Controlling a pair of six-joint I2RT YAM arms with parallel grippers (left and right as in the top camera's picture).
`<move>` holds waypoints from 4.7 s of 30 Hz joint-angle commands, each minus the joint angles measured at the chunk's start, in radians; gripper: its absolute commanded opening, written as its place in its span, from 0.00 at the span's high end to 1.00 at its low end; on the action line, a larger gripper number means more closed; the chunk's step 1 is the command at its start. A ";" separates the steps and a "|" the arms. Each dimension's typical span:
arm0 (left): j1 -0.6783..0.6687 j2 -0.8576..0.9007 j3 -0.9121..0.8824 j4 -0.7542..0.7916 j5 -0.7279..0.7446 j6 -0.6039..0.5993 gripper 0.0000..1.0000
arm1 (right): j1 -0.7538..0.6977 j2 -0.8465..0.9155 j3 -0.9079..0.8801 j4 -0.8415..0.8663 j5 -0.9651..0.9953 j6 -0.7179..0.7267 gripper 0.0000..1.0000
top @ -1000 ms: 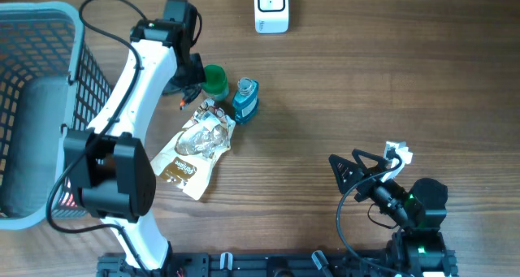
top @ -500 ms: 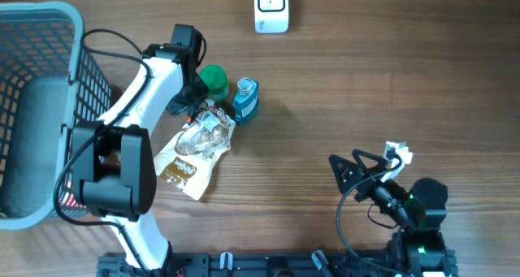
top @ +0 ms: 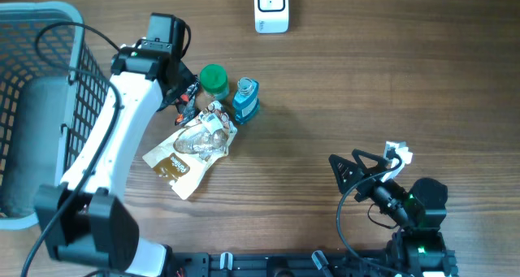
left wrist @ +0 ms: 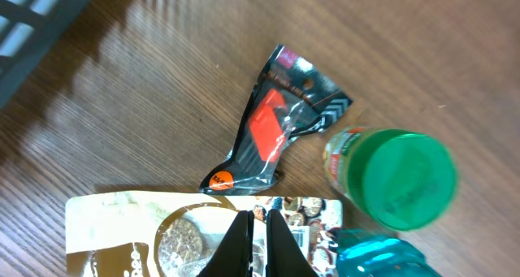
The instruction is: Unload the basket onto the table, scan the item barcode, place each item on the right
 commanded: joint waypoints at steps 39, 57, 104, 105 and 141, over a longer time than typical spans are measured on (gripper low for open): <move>0.617 -0.526 0.150 0.053 0.546 0.025 0.00 | 0.000 0.098 0.001 0.273 0.008 0.809 0.95; 0.616 -0.141 0.148 -0.111 0.320 0.034 0.00 | 0.000 0.098 0.001 0.276 -0.043 1.292 0.96; 0.903 0.053 -0.232 -0.149 -0.122 0.021 0.00 | 0.000 0.306 0.001 0.005 0.118 0.764 0.00; 0.903 0.054 -0.232 -0.141 -0.125 0.021 0.00 | 0.000 0.313 0.001 0.007 0.122 0.764 0.00; 0.853 0.015 0.744 -0.515 0.315 0.021 0.96 | 0.000 0.316 0.001 0.006 0.167 0.737 0.00</move>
